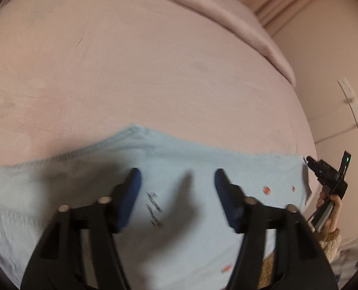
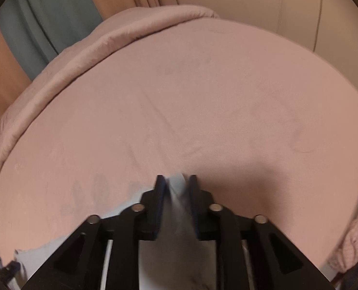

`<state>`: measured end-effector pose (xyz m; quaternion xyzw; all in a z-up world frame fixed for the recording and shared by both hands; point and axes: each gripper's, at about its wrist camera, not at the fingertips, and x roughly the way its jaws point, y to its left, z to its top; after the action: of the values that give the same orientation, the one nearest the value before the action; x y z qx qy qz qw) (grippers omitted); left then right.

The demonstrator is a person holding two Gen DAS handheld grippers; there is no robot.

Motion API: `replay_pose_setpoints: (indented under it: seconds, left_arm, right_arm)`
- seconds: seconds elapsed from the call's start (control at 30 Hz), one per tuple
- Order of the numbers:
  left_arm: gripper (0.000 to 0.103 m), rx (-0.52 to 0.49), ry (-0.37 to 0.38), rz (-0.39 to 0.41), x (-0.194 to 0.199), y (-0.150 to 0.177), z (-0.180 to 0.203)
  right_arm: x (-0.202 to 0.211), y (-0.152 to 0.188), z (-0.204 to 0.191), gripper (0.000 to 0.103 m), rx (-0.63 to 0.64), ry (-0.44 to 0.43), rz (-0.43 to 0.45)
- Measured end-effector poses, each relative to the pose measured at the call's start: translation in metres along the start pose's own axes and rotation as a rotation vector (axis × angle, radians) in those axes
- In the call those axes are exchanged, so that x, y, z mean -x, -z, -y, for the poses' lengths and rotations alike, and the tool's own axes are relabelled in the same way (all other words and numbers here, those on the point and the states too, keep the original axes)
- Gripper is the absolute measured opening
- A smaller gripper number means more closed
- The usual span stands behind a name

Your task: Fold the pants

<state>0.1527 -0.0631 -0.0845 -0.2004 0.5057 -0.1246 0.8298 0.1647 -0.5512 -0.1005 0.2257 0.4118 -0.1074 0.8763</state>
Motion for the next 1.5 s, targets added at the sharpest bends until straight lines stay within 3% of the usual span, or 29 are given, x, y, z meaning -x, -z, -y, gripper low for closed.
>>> replay_pose_setpoints:
  seconds: [0.07, 0.17, 0.37, 0.43, 0.47, 0.5, 0.73, 1.0, 1.03, 1.13, 1.2, 1.37, 1.43, 1.5]
  left_arm:
    - [0.067, -0.04, -0.008, 0.012, 0.014, 0.015, 0.008]
    - [0.07, -0.052, 0.012, -0.008, 0.023, 0.038, 0.01]
    - [0.07, -0.056, 0.024, -0.074, 0.019, 0.074, 0.01]
    - [0.07, -0.053, 0.028, -0.095, 0.016, 0.081, 0.01]
    - [0.07, -0.052, 0.027, -0.101, 0.014, 0.083, 0.01]
    - [0.07, -0.053, 0.019, -0.105, 0.012, 0.085, 0.009]
    - [0.07, -0.06, -0.004, -0.101, 0.005, 0.088, 0.012]
    - [0.072, -0.049, -0.015, -0.109, 0.005, 0.087, 0.017]
    - [0.073, -0.044, -0.011, -0.11, 0.006, 0.088, 0.017]
    - [0.08, -0.042, -0.014, -0.1, 0.011, 0.09, 0.018]
    - [0.083, -0.048, -0.025, -0.089, 0.015, 0.091, 0.02]
    - [0.088, -0.077, -0.045, -0.047, 0.026, 0.091, 0.026]
    - [0.089, -0.083, -0.049, -0.033, 0.03, 0.092, 0.026]
    - [0.09, -0.086, -0.054, -0.026, 0.031, 0.092, 0.026]
  right_arm:
    - [0.026, 0.008, 0.007, 0.047, 0.007, 0.014, 0.032]
    - [0.053, 0.025, 0.024, 0.049, -0.017, 0.026, 0.056]
    - [0.046, 0.054, 0.046, 0.048, -0.06, 0.04, -0.003]
    - [0.037, 0.057, 0.047, 0.041, -0.06, 0.051, -0.016]
    - [0.033, 0.059, 0.05, 0.023, -0.066, 0.057, -0.031]
    - [0.03, 0.058, 0.049, 0.012, -0.069, 0.059, -0.037]
    - [0.049, 0.057, 0.058, 0.005, -0.122, 0.029, 0.039]
    - [0.023, 0.059, 0.059, 0.005, -0.148, 0.045, 0.015]
    - [0.027, 0.059, 0.06, 0.006, -0.155, 0.038, 0.018]
    - [0.043, 0.064, 0.063, 0.023, -0.165, 0.029, 0.044]
    - [0.051, 0.071, 0.066, 0.053, -0.189, 0.002, 0.056]
    - [0.04, 0.084, 0.074, 0.053, -0.278, -0.165, 0.023]
    - [0.026, 0.085, 0.073, 0.053, -0.307, -0.177, -0.01]
    - [0.02, 0.084, 0.071, 0.053, -0.319, -0.179, 0.015]
